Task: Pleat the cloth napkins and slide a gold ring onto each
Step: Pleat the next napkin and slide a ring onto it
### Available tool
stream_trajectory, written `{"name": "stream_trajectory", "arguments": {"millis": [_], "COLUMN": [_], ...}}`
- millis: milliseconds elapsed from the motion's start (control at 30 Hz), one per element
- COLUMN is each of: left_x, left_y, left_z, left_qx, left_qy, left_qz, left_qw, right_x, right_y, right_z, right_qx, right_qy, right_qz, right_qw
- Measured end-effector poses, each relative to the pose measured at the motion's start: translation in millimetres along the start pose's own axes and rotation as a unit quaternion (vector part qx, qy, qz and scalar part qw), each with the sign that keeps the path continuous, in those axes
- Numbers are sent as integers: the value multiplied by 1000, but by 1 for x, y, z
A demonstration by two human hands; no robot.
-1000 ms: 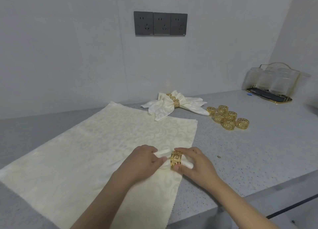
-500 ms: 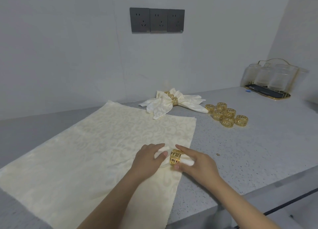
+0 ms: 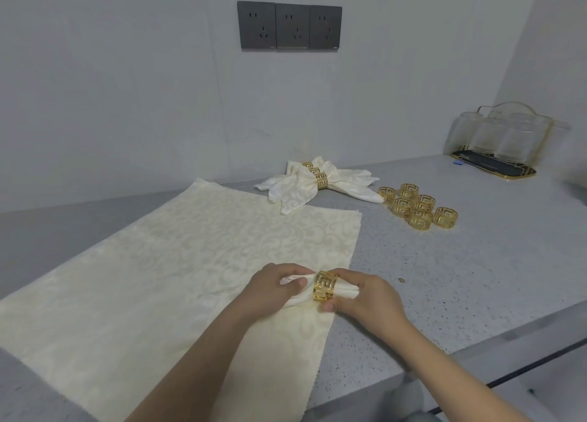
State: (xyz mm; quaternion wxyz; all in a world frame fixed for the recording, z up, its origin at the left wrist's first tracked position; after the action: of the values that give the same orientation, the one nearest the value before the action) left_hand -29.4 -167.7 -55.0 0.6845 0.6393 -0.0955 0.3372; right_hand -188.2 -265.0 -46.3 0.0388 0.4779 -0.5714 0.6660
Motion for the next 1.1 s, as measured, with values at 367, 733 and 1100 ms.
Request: {"name": "stream_trajectory", "arguments": {"millis": [367,733,1100], "left_x": [4,-1,4], "left_y": [4,14,10], "left_z": [-12,-13,-15], "left_qx": [14,-48,-47], "left_qy": [-23,1,53], "left_qz": [-162,-90,-151], "left_qw": [986,995,986], "right_x": [-8,-5,-12], "right_y": [-9,1,-14], "right_z": [-4,3,-2], "right_qx": [102,66,22], "right_qy": [-16,-78,-86], "right_qz": [-197,77,224], "right_qw": [975,992,970]}}
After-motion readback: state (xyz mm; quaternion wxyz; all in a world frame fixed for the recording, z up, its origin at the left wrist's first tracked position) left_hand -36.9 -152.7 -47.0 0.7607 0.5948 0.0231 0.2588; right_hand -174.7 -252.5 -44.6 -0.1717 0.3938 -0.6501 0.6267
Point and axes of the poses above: each hand's wrist, its own z-axis towards the middle knuckle, its own x-axis out of the back of the hand, y = z × x, the point moved 5 cm from there along z, towards the middle knuckle, and after that the axes turned 12 degrees about -x, right-handed, at the moved point
